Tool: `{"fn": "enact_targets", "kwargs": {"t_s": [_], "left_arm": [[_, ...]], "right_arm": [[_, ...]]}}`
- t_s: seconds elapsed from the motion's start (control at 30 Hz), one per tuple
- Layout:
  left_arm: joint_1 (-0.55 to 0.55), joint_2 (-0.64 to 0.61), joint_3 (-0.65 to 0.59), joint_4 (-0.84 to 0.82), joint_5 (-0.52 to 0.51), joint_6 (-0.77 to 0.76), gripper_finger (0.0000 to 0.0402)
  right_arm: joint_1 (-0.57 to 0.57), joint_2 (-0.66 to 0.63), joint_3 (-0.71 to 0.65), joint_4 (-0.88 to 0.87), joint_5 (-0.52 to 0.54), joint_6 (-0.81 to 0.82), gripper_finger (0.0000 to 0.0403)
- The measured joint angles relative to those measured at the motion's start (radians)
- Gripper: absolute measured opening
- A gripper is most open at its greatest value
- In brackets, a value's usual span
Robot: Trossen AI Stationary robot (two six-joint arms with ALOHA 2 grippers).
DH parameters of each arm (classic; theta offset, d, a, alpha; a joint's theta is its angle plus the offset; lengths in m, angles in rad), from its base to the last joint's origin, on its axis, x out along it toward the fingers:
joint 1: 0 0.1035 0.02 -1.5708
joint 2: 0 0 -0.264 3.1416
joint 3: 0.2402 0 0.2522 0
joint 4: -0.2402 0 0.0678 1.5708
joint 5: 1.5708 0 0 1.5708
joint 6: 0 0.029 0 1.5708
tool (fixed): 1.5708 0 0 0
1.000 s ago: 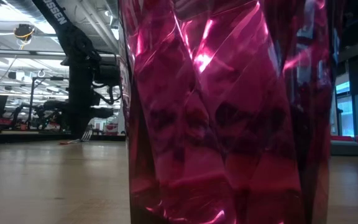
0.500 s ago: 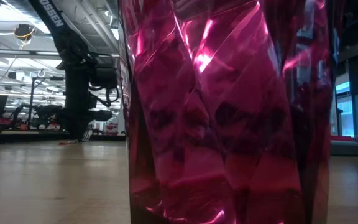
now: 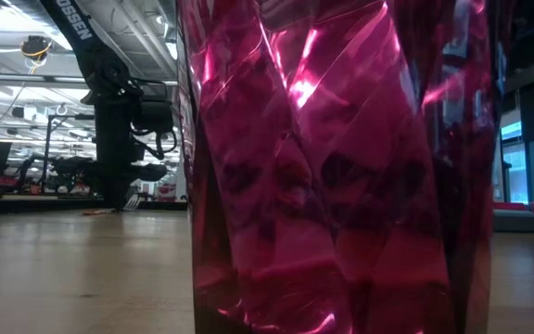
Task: Pick and place plate/cup/fork/spoon on tray
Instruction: Put the orange fork to the right side of the orange spoon on the blue tray
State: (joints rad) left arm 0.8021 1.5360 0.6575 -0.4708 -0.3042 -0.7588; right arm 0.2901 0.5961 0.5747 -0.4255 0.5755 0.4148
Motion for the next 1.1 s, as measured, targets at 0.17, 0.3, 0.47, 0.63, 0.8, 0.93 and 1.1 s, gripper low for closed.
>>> {"fn": "enact_targets", "kwargs": {"t_s": [0.17,0.3,0.47,0.63,0.8,0.93,1.1], "left_arm": [[-0.005,-0.007,-0.002,0.017,0.024,0.003,0.0005],[-0.028,-0.016,0.014,0.014,0.023,0.003,0.0003],[-0.085,-0.024,0.066,0.009,0.058,0.003,0.0002],[-0.163,-0.024,0.140,-0.008,0.068,-0.002,0.0001],[-0.244,-0.025,0.226,-0.035,0.087,-0.016,0.0001],[-0.316,-0.025,0.297,-0.038,0.090,-0.026,0.0001],[-0.408,-0.021,0.385,-0.037,0.078,-0.082,0.0000]], "right_arm": [[0.000,0.000,0.000,0.003,0.000,-0.001,0.0007],[0.000,0.000,0.000,0.003,0.000,-0.001,0.0007],[0.000,0.000,0.000,0.002,0.000,-0.002,0.0007],[0.000,0.000,0.000,0.002,0.000,-0.007,0.0007],[0.000,0.000,0.000,0.003,0.007,-0.008,0.0007],[0.000,0.000,0.000,0.003,0.027,-0.027,0.0007],[0.000,0.000,0.000,0.003,0.026,-0.053,0.0007]]}}
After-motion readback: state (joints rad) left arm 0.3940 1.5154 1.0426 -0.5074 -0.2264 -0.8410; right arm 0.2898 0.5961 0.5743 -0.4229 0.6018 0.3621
